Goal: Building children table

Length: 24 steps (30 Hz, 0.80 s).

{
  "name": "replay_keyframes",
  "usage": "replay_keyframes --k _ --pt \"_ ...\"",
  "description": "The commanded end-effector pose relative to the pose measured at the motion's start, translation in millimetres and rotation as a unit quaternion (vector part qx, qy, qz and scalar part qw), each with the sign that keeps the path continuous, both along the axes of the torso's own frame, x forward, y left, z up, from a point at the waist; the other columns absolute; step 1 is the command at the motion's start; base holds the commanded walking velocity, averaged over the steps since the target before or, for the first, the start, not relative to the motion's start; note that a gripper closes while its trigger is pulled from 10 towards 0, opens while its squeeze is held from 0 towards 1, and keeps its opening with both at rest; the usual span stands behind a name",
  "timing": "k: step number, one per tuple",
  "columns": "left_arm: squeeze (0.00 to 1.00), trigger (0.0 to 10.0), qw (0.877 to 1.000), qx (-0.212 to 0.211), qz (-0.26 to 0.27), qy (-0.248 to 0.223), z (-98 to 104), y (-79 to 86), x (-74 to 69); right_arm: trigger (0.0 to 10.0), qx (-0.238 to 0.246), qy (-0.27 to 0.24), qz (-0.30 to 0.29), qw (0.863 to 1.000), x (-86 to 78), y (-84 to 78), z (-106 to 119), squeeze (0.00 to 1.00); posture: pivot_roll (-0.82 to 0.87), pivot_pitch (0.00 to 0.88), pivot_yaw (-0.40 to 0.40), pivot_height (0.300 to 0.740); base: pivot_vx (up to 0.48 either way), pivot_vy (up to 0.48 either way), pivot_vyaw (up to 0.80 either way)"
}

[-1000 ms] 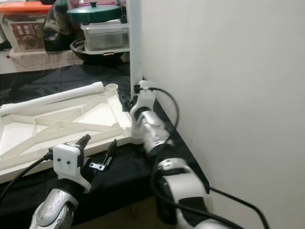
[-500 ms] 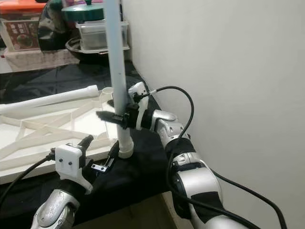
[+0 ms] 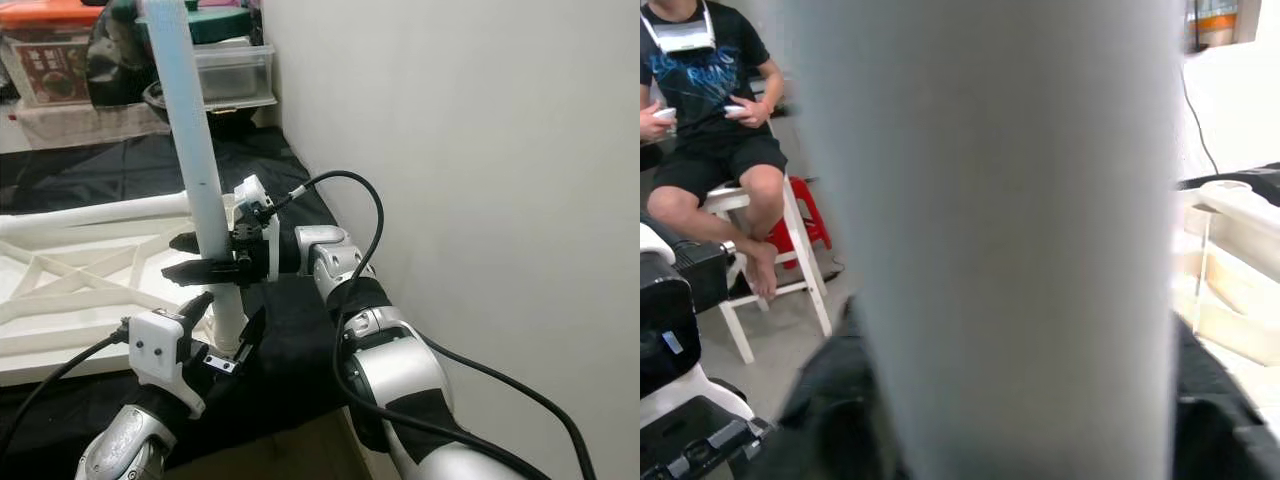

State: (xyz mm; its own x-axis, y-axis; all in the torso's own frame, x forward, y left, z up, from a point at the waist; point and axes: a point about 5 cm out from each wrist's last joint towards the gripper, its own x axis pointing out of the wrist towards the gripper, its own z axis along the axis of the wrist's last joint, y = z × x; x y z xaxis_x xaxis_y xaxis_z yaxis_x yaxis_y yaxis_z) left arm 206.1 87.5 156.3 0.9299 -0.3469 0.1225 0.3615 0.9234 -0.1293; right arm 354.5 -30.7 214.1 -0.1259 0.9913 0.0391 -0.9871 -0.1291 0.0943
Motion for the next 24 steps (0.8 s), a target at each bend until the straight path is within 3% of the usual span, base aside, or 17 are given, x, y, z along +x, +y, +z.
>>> replay_keyframes --k 1,2,5,7,9,10,11,13,14,15,16,17,18,20,21,23,24 --pt "0.0 10.0 1.0 0.0 -0.003 -0.002 1.3 0.0 -0.4 0.0 -0.007 0.001 0.001 1.0 -4.4 11.1 -10.5 0.0 0.03 0.0 -0.029 0.74 0.0 0.0 0.0" --pt "0.0 10.0 1.0 0.001 -0.002 -0.002 1.1 0.4 -0.3 0.0 -0.008 -0.003 -0.039 0.999 -1.9 12.5 -15.3 0.0 0.03 0.0 -0.029 0.74 0.0 0.0 0.0" --pt "0.0 10.0 1.0 0.001 -0.002 -0.002 0.9 0.6 -0.3 0.0 -0.008 -0.005 -0.068 0.998 0.1 13.1 -18.1 0.0 0.03 0.0 -0.029 0.74 0.0 0.0 0.0" --pt "0.0 10.0 1.0 0.002 -0.002 -0.002 0.8 0.7 -0.3 0.0 -0.016 -0.004 -0.117 0.993 4.5 13.4 -21.6 0.0 0.03 0.0 -0.029 0.74 0.0 0.0 0.0" --pt "0.0 10.0 1.0 0.002 0.003 -0.003 0.7 1.7 0.2 0.0 -0.033 0.0 -0.234 0.972 16.5 10.9 -24.8 0.0 0.03 0.0 -0.029 0.74 0.0 0.0 0.0" --pt "0.0 10.0 1.0 0.002 0.003 -0.003 0.7 1.7 0.2 0.0 -0.033 0.0 -0.234 0.972 16.5 10.9 -24.8 0.0 0.03 0.0 -0.029 0.74 0.0 0.0 0.0" --pt "0.0 10.0 1.0 0.008 0.019 -0.004 0.0 5.5 1.8 0.0 -0.041 0.028 -0.408 0.912 34.2 -3.5 -27.4 0.0 0.02 0.0 -0.022 0.74 0.0 0.0 0.0" --pt "0.0 10.0 1.0 0.008 0.019 -0.004 0.0 5.5 1.8 0.0 -0.041 0.028 -0.408 0.912 34.2 -3.5 -27.4 0.0 0.02 0.0 -0.022 0.74 0.0 0.0 0.0" --pt "0.0 10.0 1.0 0.009 0.027 -0.004 -1.0 7.9 2.4 0.0 -0.054 0.039 -0.508 0.858 42.5 -16.8 -30.7 0.0 0.01 0.0 -0.018 0.74 0.0 0.0 0.0" --pt "0.0 10.0 1.0 0.009 0.027 -0.004 -1.0 7.9 2.4 0.0 -0.054 0.039 -0.508 0.858 42.5 -16.8 -30.7 0.0 0.01 0.0 -0.018 0.74 0.0 0.0 0.0" --pt "0.0 10.0 0.999 0.012 0.032 -0.003 -2.0 9.6 2.9 0.0 -0.064 0.064 -0.608 0.789 48.3 -33.5 -36.2 0.0 0.01 0.0 -0.018 0.74 0.0 0.0 0.0" --pt "0.0 10.0 0.999 0.012 0.032 -0.003 -2.0 9.6 2.9 0.0 -0.064 0.064 -0.608 0.789 48.3 -33.5 -36.2 0.0 0.01 0.0 -0.018 0.74 0.0 0.0 0.0" --pt "0.0 10.0 0.999 0.013 0.034 -0.002 -2.6 10.3 3.0 0.0 -0.067 0.086 -0.679 0.726 50.1 -47.7 -41.6 0.0 0.01 0.0 -0.018 0.74 0.0 0.0 0.0" --pt "0.0 10.0 0.999 0.013 0.034 -0.002 -2.6 10.3 3.0 0.0 -0.067 0.086 -0.679 0.726 50.1 -47.7 -41.6 0.0 0.01 0.0 -0.018 0.74 0.0 0.0 0.0" --pt "0.0 10.0 0.999 0.013 0.036 -0.001 -3.0 10.5 2.9 0.0 -0.071 0.107 -0.735 0.666 49.0 -58.8 -47.8 0.0 0.01 0.0 -0.018 0.74 0.0 0.0 0.0" --pt "0.0 10.0 0.999 0.013 0.036 -0.001 -3.0 10.5 2.9 0.0 -0.071 0.107 -0.735 0.666 49.0 -58.8 -47.8 0.0 0.01 0.0 -0.018 0.74 0.0 0.0 0.0" --pt "0.0 10.0 0.999 0.014 0.043 0.003 -4.6 11.8 1.9 0.0 -0.056 0.141 -0.766 0.625 43.9 -53.4 -53.7 0.0 0.01 0.0 -0.012 0.74 0.0 0.0 0.0"
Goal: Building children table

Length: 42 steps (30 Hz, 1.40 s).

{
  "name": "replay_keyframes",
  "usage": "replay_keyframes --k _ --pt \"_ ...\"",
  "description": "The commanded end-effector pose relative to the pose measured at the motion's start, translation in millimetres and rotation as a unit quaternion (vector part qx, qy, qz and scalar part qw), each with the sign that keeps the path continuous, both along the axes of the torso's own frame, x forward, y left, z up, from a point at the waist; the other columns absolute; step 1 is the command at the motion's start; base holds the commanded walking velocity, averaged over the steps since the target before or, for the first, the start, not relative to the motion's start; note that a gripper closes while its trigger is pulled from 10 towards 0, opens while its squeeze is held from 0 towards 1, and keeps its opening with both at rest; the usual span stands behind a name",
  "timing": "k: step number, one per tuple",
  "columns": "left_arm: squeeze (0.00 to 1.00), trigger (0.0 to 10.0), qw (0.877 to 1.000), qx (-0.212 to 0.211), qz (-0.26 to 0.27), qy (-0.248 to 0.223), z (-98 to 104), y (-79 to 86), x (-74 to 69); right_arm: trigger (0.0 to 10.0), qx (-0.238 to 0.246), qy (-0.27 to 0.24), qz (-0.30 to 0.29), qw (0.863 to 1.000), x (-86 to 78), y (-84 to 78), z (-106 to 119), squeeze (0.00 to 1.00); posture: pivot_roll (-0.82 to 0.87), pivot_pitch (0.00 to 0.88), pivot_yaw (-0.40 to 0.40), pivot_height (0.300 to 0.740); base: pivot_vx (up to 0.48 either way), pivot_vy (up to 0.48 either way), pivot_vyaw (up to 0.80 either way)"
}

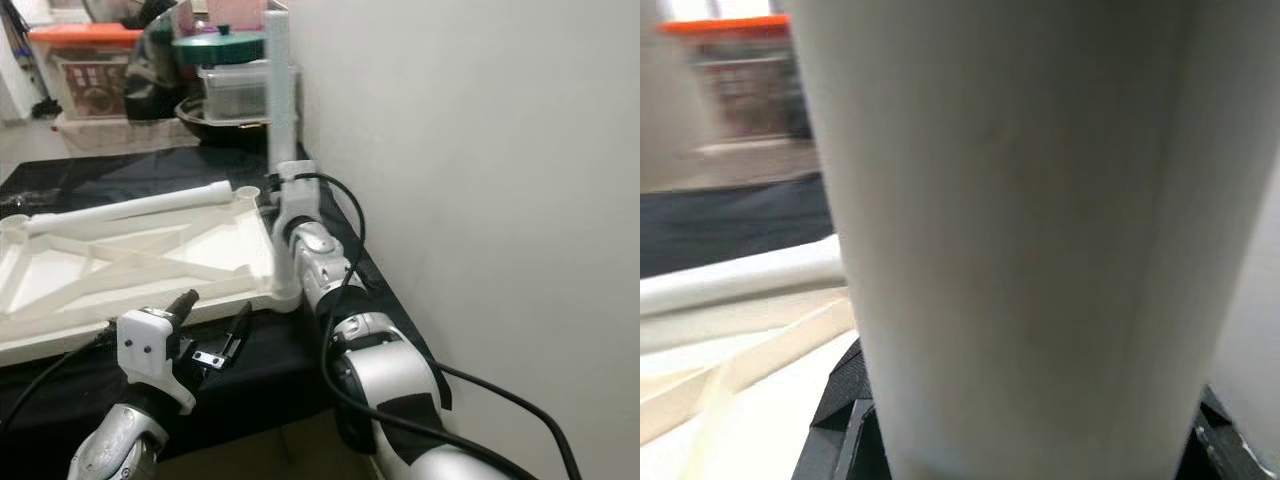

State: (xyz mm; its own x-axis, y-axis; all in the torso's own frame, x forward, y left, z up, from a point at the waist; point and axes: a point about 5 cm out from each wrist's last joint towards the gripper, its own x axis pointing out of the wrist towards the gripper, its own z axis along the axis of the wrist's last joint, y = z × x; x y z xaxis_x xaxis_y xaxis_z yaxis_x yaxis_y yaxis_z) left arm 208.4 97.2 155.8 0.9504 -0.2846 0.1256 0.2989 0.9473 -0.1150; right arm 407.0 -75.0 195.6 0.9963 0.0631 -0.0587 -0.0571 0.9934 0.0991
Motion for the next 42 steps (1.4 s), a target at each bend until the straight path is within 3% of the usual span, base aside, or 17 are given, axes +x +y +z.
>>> replay_keyframes --k 1,2,3,9,10,13,14,19,21,23,24,27,36,37,39,40,42 --pt "0.0 10.0 1.0 0.007 0.009 0.007 -4.1 2.1 -0.4 0.0 0.062 0.089 -0.072 0.992 -8.6 -9.1 -35.2 0.0 0.01 0.0 -0.012 0.74 0.0 0.0 0.0" --pt "0.0 10.0 1.0 0.007 0.009 0.007 -4.1 2.1 -0.4 0.0 0.062 0.089 -0.072 0.992 -8.6 -9.1 -35.2 0.0 0.01 0.0 -0.012 0.74 0.0 0.0 0.0" --pt "0.0 10.0 1.0 0.008 0.013 0.009 -5.2 3.1 -1.0 10.0 0.071 0.086 -0.07 0.991 -10.1 -1.5 -34.6 0.0 0.01 0.0 -0.012 0.74 0.0 0.0 0.0" --pt "0.0 10.0 1.0 0.01 0.02 0.013 -7.2 6.0 -2.2 10.0 0.086 0.059 -0.026 0.994 -10.1 10.5 -27.7 0.0 0.0 0.0 -0.015 0.74 0.0 0.0 0.0" --pt "0.0 10.0 0.999 0.013 0.028 0.018 -9.8 8.8 -3.9 10.0 0.08 0.022 0.018 0.996 -9.2 17.7 -18.7 1.0 0.0 0.0 -0.019 0.74 0.0 0.0 0.0" --pt "0.0 10.0 0.999 0.013 0.028 0.018 -9.8 8.8 -3.9 10.0 0.08 0.022 0.018 0.996 -9.2 17.7 -18.7 1.0 0.0 0.0 -0.019 0.74 0.0 0.0 0.0" --pt "0.0 10.0 0.999 0.014 0.034 0.025 -13.3 10.8 -5.4 10.0 0.088 -0.029 0.158 0.983 -8.9 28.7 -3.7 0.0 -0.03 0.0 -0.018 0.74 0.0 0.0 0.0" --pt "0.0 10.0 0.999 0.014 0.03 0.025 -13.6 10.0 -4.9 10.0 0.081 -0.034 0.27 0.959 -12.5 33.7 -1.5 0.0 -0.03 0.0 -0.008 0.74 0.0 0.0 0.0" --pt "0.0 10.0 1.0 0.008 0.008 0.021 -10.8 5.3 -5.5 10.0 0.05 -0.025 0.449 0.892 -23.9 33.4 -2.4 0.0 -0.02 0.0 -0.011 0.74 0.0 0.0 0.0" --pt "0.0 10.0 1.0 0.008 0.008 0.021 -10.8 5.3 -5.5 10.0 0.05 -0.025 0.449 0.892 -23.9 33.4 -2.4 0.0 -0.02 0.0 -0.011 0.74 0.0 0.0 0.0" --pt "0.0 10.0 1.0 0.006 -0.006 0.023 -10.5 2.4 -7.7 10.0 0.019 -0.017 0.537 0.843 -31.7 30.6 -2.8 0.0 -0.02 0.0 -0.011 0.74 0.0 0.0 0.0" --pt "0.0 10.0 1.0 0.006 -0.006 0.023 -10.5 2.4 -7.7 10.0 0.019 -0.017 0.537 0.843 -31.7 30.6 -2.8 0.0 -0.02 0.0 -0.011 0.74 0.0 0.0 0.0" --pt "0.0 10.0 0.998 0.027 0.035 0.049 -25.3 16.7 -13.9 10.0 -0.005 -0.031 0.678 0.735 -44.6 50.0 13.7 0.0 0.03 0.0 -0.024 0.74 0.0 0.0 0.0" --pt "0.0 10.0 0.998 0.026 0.034 0.049 -25.1 16.2 -13.9 3.3 -0.001 -0.032 0.687 0.726 -45.7 51.7 15.6 0.0 0.03 0.0 -0.026 0.74 0.0 0.0 0.0" --pt "0.0 10.0 0.998 0.025 0.033 0.048 -24.9 15.6 -13.9 3.3 0.001 -0.032 0.692 0.721 -46.4 52.5 16.6 0.0 0.03 0.0 -0.026 0.74 0.0 0.0 0.0" --pt "0.0 10.0 0.998 0.025 0.032 0.048 -25.0 15.0 -13.7 0.0 0.011 -0.033 0.703 0.71 -47.9 52.7 17.9 0.0 0.03 0.0 -0.026 0.74 0.0 0.0 0.0" --pt "0.0 10.0 0.998 0.025 0.032 0.048 -25.0 15.0 -13.7 0.0 0.011 -0.033 0.703 0.71 -47.9 52.7 17.9 0.0 0.03 0.0 -0.026 0.74 0.0 0.0 0.0"
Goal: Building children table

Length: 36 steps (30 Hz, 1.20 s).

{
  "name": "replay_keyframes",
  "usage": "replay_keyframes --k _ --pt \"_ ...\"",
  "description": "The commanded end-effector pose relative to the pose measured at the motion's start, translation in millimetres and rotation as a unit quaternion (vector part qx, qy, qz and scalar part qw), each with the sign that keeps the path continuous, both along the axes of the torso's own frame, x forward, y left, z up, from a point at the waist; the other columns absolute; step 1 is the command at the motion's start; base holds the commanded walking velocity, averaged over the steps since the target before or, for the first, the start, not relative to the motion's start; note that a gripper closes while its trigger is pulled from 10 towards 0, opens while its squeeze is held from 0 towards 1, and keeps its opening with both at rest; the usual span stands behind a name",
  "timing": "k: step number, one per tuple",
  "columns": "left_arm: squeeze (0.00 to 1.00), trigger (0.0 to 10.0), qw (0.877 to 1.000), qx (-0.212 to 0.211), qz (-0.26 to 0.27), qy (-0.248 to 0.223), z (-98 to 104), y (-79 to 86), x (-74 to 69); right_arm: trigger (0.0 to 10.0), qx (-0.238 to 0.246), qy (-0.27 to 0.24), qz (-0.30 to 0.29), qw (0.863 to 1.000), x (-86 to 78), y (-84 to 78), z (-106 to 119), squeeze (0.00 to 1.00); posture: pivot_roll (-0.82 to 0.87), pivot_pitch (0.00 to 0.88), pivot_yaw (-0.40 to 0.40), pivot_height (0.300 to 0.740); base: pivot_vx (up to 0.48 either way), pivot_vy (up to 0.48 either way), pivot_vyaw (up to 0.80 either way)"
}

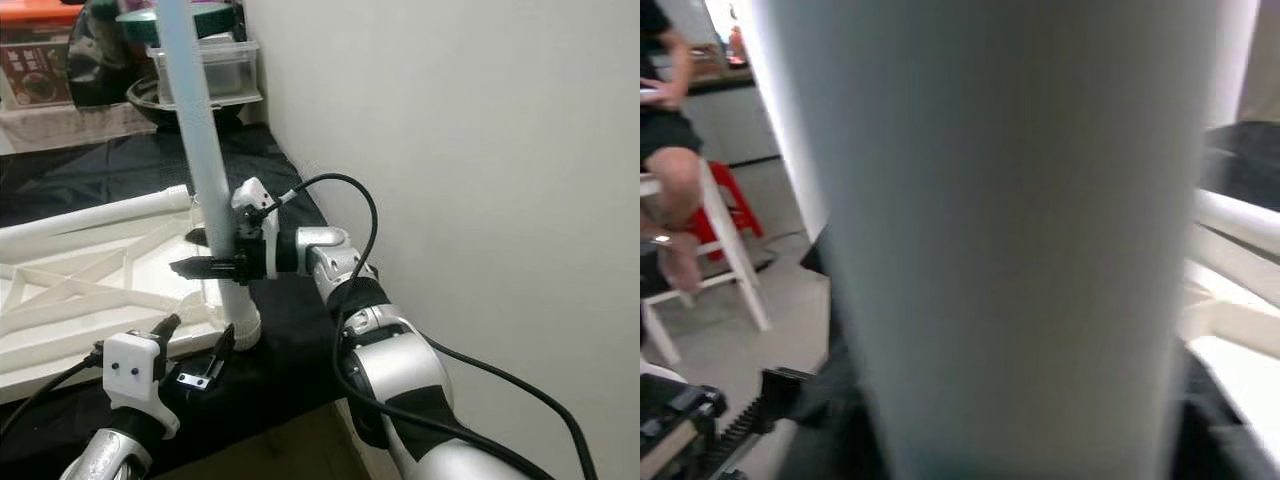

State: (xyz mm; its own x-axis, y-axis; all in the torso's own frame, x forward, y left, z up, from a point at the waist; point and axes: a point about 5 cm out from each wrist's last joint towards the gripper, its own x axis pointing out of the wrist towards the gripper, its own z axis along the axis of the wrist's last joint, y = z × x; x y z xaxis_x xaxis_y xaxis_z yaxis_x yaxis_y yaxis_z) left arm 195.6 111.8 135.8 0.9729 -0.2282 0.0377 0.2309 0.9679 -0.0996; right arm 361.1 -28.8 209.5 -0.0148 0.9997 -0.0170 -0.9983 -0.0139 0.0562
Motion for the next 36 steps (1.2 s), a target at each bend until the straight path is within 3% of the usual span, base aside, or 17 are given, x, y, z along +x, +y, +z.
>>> replay_keyframes --k 1,12,13,16,18,19,21,23,25,26,27,30,31,32,33,34,36 --pt "0.0 10.0 1.0 0.005 0.0 0.007 -5.2 -0.2 -0.8 0.0 0.015 0.006 0.031 0.999 -3.7 7.0 4.2 0.0 0.02 0.0 -0.023 0.74 0.0 0.0 0.0" --pt "0.0 10.0 1.0 0.004 0.0 0.005 -5.5 -2.0 -0.6 0.0 0.003 0.016 -0.22 0.975 15.5 14.3 -12.6 0.0 0.01 0.0 -0.023 0.74 0.0 0.0 0.0" --pt "0.0 10.0 1.0 0.005 0.0 0.004 -5.6 -1.7 -0.3 0.0 -0.017 0.03 -0.315 0.949 23.2 8.5 -20.3 0.0 0.01 0.0 -0.023 0.74 0.0 0.0 0.0" --pt "0.0 10.0 1.0 0.005 0.002 0.002 -5.1 -1.9 0.8 0.0 -0.052 0.078 -0.569 0.817 39.0 -26.7 -40.0 0.0 -0.02 0.0 -0.021 0.74 0.0 0.0 0.0" --pt "0.0 10.0 1.0 0.005 0.002 0.002 -5.1 -1.9 0.8 0.0 -0.052 0.078 -0.569 0.817 39.0 -26.7 -40.0 0.0 -0.02 0.0 -0.021 0.74 0.0 0.0 0.0" --pt "0.0 10.0 1.0 0.005 0.001 0.002 -5.1 -2.1 0.8 0.0 -0.054 0.087 -0.612 0.784 40.6 -35.6 -42.8 0.0 -0.02 0.0 -0.021 0.74 0.0 0.0 0.0" --pt "0.0 10.0 1.0 0.005 0.001 0.002 -5.1 -2.1 0.8 0.0 -0.054 0.087 -0.612 0.784 40.6 -35.6 -42.8 0.0 -0.02 0.0 -0.021 0.74 0.0 0.0 0.0" --pt "0.0 10.0 1.0 0.007 -0.004 0.002 -6.2 -3.3 1.0 0.0 -0.046 0.11 -0.696 0.708 40.2 -47.9 -48.1 0.0 -0.03 0.0 -0.006 0.74 0.0 0.0 0.0" --pt "0.0 10.0 1.0 0.009 -0.006 0.001 -6.1 -4.1 1.3 0.0 -0.033 0.122 -0.711 0.692 37.3 -40.9 -49.9 0.0 -0.02 0.0 -0.005 0.74 0.0 0.0 0.0" --pt "0.0 10.0 1.0 0.01 -0.007 0.0 -6.0 -4.6 1.6 0.0 -0.021 0.131 -0.708 0.693 34.8 -31.5 -50.0 0.0 -0.02 0.0 -0.005 0.74 0.0 0.0 0.0" --pt "0.0 10.0 1.0 0.01 -0.008 0.0 -5.8 -4.7 1.6 3.6 -0.009 0.139 -0.697 0.704 33.2 -22.4 -48.9 0.0 -0.02 0.0 -0.005 0.74 0.0 0.0 0.0" --pt "0.0 10.0 1.0 0.011 -0.008 0.0 -5.8 -4.7 1.6 3.6 -0.003 0.142 -0.69 0.71 32.3 -16.9 -47.7 0.0 -0.02 0.0 -0.005 0.74 0.0 0.0 0.0" --pt "0.0 10.0 1.0 0.011 -0.008 -0.001 -5.5 -4.4 1.6 10.0 0.007 0.124 -0.672 0.73 32.5 -11.6 -42.4 0.0 -0.02 0.0 -0.009 0.74 0.0 0.0 0.0" --pt "0.0 10.0 1.0 0.011 -0.008 -0.001 -5.5 -4.4 1.6 10.0 0.007 0.124 -0.672 0.73 32.5 -11.6 -42.4 0.0 -0.02 0.0 -0.009 0.74 0.0 0.0 0.0" --pt "0.0 10.0 1.0 0.011 -0.007 -0.002 -5.0 -4.1 1.7 10.0 0.022 0.11 -0.655 0.747 32.7 -7.4 -36.8 1.0 -0.02 0.0 -0.012 0.74 0.0 0.0 0.0" --pt "0.0 10.0 1.0 0.011 -0.007 -0.002 -5.0 -4.1 1.7 10.0 0.022 0.11 -0.655 0.747 32.7 -7.4 -36.8 1.0 -0.02 0.0 -0.012 0.74 0.0 0.0 0.0" --pt "0.0 10.0 1.0 0.011 -0.005 -0.003 -4.9 -3.9 1.7 10.0 0.055 0.074 -0.616 0.782 33.8 -5.1 -24.8 1.0 -0.02 0.0 -0.012 0.74 0.0 0.0 0.0"
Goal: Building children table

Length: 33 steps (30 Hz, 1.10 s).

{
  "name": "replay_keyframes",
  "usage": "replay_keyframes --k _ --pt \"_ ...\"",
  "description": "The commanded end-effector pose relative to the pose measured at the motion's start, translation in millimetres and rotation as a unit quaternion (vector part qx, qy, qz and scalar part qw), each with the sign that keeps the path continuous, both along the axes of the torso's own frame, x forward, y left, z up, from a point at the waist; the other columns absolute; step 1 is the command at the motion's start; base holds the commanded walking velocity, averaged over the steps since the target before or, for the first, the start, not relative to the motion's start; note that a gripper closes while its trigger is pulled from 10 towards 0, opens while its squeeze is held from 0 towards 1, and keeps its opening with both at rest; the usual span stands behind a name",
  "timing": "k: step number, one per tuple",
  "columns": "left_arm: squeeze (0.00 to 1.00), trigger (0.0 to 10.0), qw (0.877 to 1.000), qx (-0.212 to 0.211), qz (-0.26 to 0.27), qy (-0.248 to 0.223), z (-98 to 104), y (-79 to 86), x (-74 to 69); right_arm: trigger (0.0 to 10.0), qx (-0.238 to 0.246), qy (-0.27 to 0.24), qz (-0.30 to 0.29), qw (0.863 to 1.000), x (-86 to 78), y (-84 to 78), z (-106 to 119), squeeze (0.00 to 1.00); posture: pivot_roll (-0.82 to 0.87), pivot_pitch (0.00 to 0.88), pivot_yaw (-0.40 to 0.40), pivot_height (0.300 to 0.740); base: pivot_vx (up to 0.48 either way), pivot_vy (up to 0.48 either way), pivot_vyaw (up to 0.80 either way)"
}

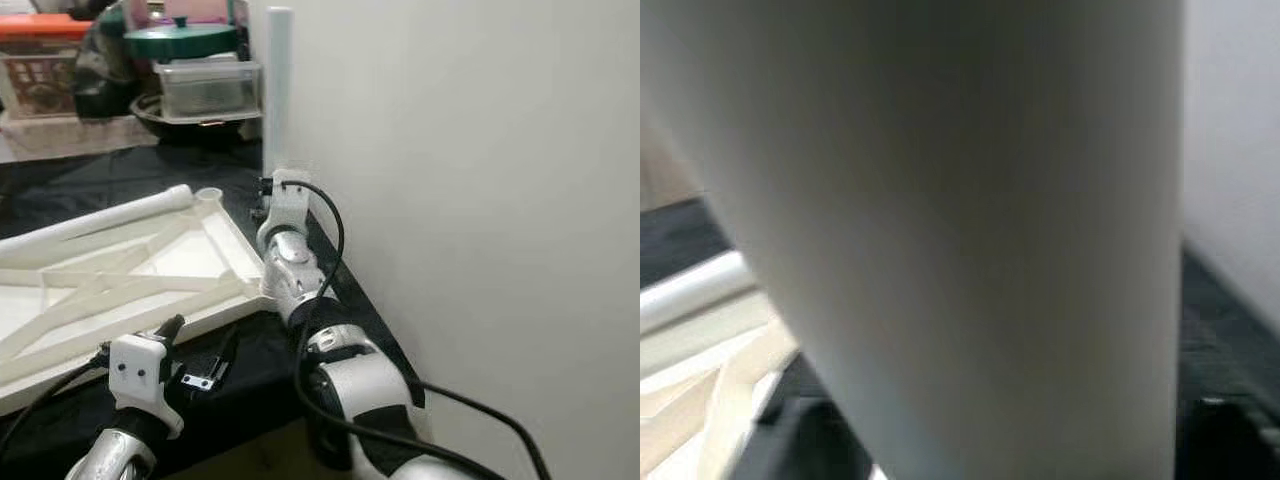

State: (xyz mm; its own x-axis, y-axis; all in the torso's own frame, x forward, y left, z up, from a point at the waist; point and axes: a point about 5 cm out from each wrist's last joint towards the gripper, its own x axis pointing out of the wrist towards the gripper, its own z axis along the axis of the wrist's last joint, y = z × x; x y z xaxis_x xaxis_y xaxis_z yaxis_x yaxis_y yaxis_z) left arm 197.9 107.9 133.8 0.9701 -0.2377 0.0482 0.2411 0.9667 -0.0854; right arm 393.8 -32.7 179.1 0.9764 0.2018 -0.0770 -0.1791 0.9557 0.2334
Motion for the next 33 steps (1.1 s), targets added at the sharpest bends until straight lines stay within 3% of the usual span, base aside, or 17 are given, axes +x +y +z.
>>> replay_keyframes --k 1,2,3,10,11,12,13,14,15,16,17,18,20,27,31,32,33 --pt "0.0 10.0 1.0 0.005 -0.001 0.004 -2.9 0.0 -0.6 10.0 0.009 -0.028 0.026 0.999 1.0 -1.2 5.6 1.0 -0.02 0.0 -0.012 0.74 0.0 0.0 0.0" --pt "0.0 10.0 1.0 0.005 -0.001 0.004 -2.9 0.0 -0.6 10.0 0.009 -0.028 0.026 0.999 1.0 -1.2 5.6 1.0 -0.02 0.0 -0.012 0.74 0.0 0.0 0.0" --pt "0.0 10.0 1.0 0.005 -0.001 0.004 -2.9 -0.3 -0.7 10.0 0.021 -0.041 0.069 0.997 0.7 1.3 8.9 0.0 -0.02 0.0 -0.012 0.74 0.0 0.0 0.0" --pt "0.0 10.0 1.0 0.001 -0.004 0.004 -3.1 -1.6 -0.4 10.0 0.019 -0.06 0.265 0.962 -3.7 -2.8 11.1 0.0 -0.02 0.0 -0.015 0.74 0.0 0.0 0.0" --pt "0.0 10.0 1.0 0.001 -0.004 0.006 -3.7 -1.8 -0.4 10.0 0.004 -0.062 0.346 0.936 -7.6 -6.7 11.7 0.0 -0.03 0.0 -0.013 0.74 0.0 0.0 0.0" --pt "0.0 10.0 1.0 0.001 -0.004 0.006 -3.7 -1.8 -0.4 10.0 0.004 -0.062 0.346 0.936 -7.6 -6.7 11.7 0.0 -0.03 0.0 -0.013 0.74 0.0 0.0 0.0" --pt "0.0 10.0 1.0 0.001 -0.004 0.007 -4.3 -1.8 -0.5 10.0 -0.007 -0.066 0.411 0.909 -11.9 -9.4 13.3 0.0 -0.02 0.0 -0.013 0.74 0.0 0.0 0.0" --pt "0.0 10.0 1.0 0.001 -0.004 0.007 -4.3 -1.8 -0.5 10.0 -0.007 -0.066 0.411 0.909 -11.9 -9.4 13.3 0.0 -0.02 0.0 -0.013 0.74 0.0 0.0 0.0" --pt "0.0 10.0 1.0 0.001 -0.004 0.008 -4.8 -2.0 -0.6 10.0 -0.017 -0.069 0.478 0.875 -17.3 -10.6 15.7 0.0 -0.02 0.0 -0.013 0.74 0.0 0.0 0.0" --pt "0.0 10.0 1.0 0.001 -0.004 0.008 -4.8 -2.0 -0.6 10.0 -0.017 -0.069 0.478 0.875 -17.3 -10.6 15.7 0.0 -0.02 0.0 -0.013 0.74 0.0 0.0 0.0" --pt "0.0 10.0 1.0 0.002 -0.005 0.009 -5.1 -2.1 -0.5 10.0 -0.022 -0.074 0.53 0.844 -22.2 -10.3 18.3 0.0 -0.02 0.0 -0.014 0.74 0.0 0.0 0.0" --pt "0.0 10.0 1.0 0.002 -0.005 0.009 -5.1 -2.1 -0.5 10.0 -0.022 -0.074 0.53 0.844 -22.2 -10.3 18.3 0.0 -0.02 0.0 -0.014 0.74 0.0 0.0 0.0" --pt "0.0 10.0 1.0 0.002 -0.005 0.009 -4.9 -1.9 -0.4 10.0 -0.024 -0.083 0.593 0.801 -28.9 -4.1 23.6 0.0 -0.01 0.0 -0.014 0.74 0.0 0.0 0.0" --pt "0.0 10.0 1.0 0.005 -0.007 0.013 -6.2 -1.4 -1.4 10.0 -0.012 -0.093 0.64 0.762 -36.1 8.8 27.9 0.0 0.0 0.0 -0.006 0.74 0.0 0.0 0.0" --pt "0.0 10.0 1.0 0.006 -0.009 0.014 -6.8 -1.5 -1.8 10.0 -0.007 -0.094 0.651 0.754 -37.9 10.5 28.3 0.0 0.0 0.0 -0.006 0.74 0.0 0.0 0.0" --pt "0.0 10.0 1.0 0.005 -0.007 0.013 -6.4 -0.9 -1.8 0.0 -0.007 -0.093 0.648 0.756 -37.9 11.6 27.2 0.0 0.0 0.0 -0.006 0.74 0.0 0.0 0.0" --pt "0.0 10.0 1.0 0.005 -0.005 0.013 -6.3 -0.5 -1.8 0.0 -0.011 -0.088 0.634 0.768 -36.6 13.1 24.7 0.0 0.01 0.0 -0.016 0.74 0.0 0.0 0.0"
